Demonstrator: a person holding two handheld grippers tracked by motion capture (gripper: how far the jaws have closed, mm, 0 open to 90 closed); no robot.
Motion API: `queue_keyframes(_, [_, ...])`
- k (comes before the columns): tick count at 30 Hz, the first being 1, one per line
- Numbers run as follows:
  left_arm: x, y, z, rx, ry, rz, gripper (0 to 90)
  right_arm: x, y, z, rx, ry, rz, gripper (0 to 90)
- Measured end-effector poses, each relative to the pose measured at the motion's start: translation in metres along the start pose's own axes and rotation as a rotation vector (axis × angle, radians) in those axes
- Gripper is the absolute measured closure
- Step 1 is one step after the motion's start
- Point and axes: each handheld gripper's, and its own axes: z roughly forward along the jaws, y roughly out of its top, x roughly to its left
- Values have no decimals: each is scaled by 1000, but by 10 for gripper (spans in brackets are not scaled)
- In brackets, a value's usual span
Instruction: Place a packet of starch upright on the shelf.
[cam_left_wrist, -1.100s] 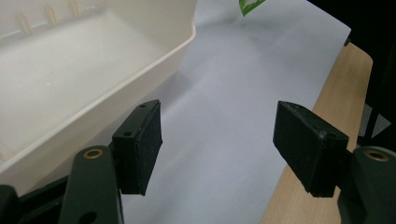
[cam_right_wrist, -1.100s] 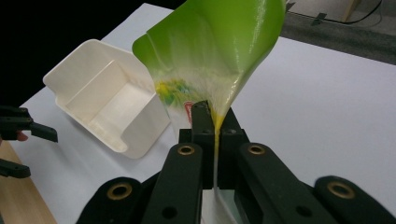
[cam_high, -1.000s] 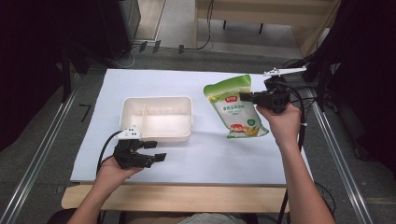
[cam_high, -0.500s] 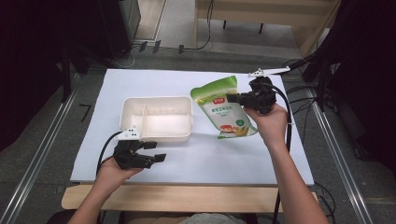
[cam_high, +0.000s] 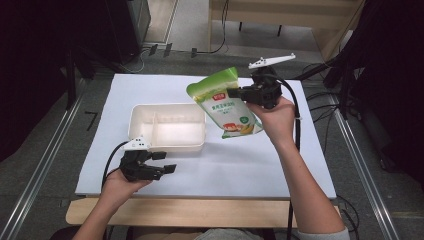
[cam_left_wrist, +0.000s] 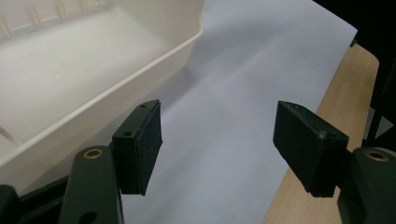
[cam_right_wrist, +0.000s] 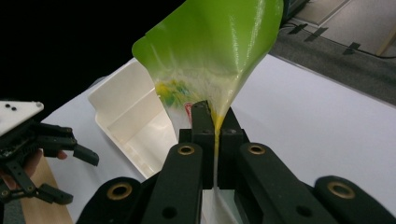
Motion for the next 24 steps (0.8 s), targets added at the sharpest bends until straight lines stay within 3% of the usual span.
queue_keyframes(8, [1, 0, -1, -12, -3, -6, 333, 8, 27, 2, -5, 18, -6, 900])
queue_keyframes(16, [1, 0, -2, -12, -4, -7, 333, 15, 50, 11, 14, 2, -20, 900])
queue_keyframes(21, [1, 0, -1, -11, -6, -6, 333, 17, 60, 22, 22, 56, -12, 900])
queue_keyframes(24, [1, 0, -1, -12, -7, -6, 333, 21, 65, 29, 26, 55, -16, 900])
